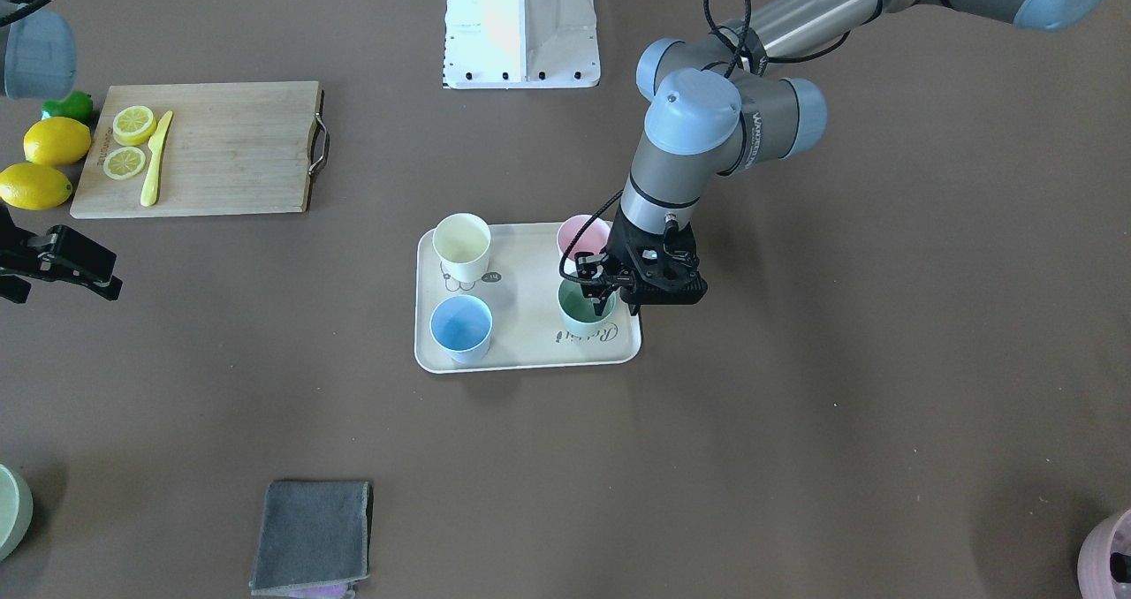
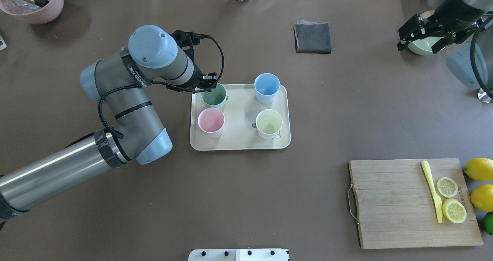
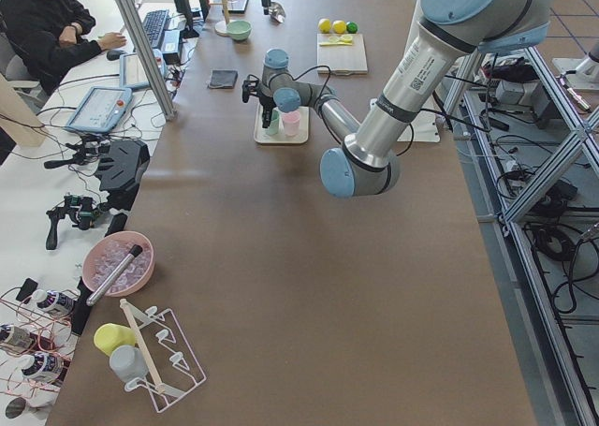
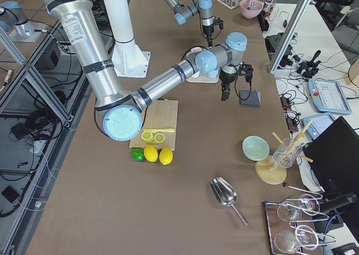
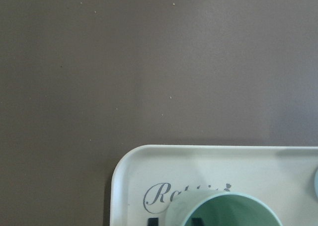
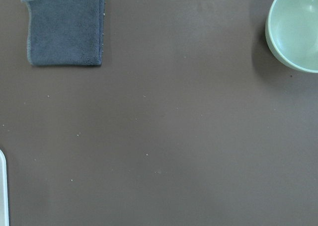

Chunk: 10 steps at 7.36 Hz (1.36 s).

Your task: Place all cups on tray

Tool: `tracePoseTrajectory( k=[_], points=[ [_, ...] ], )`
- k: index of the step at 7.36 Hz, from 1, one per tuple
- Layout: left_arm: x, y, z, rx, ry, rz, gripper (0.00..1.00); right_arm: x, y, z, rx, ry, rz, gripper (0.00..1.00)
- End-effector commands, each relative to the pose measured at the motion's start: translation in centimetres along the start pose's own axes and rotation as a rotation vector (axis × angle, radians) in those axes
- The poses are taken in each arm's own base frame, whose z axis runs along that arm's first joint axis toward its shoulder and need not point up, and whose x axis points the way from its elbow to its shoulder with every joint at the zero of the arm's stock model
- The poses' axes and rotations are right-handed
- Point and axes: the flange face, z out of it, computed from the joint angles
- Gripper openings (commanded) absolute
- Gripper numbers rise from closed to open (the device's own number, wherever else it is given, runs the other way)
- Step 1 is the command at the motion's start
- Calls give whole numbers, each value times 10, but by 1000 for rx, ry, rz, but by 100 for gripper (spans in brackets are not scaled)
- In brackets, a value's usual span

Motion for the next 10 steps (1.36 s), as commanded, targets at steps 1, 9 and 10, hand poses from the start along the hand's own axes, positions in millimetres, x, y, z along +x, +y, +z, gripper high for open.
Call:
tracePoseTrajectory(
  k=[1, 9, 10],
  points=[
    [-27, -49, -44, 9, 35, 70, 98, 42, 15, 4, -12, 18, -36, 100],
    [-496, -137, -263, 34, -78, 263, 98, 287, 94, -7, -43, 85, -120, 100],
    [-530, -114, -255, 12, -95, 227, 98, 310, 112, -4, -53, 88, -84, 100]
  ],
)
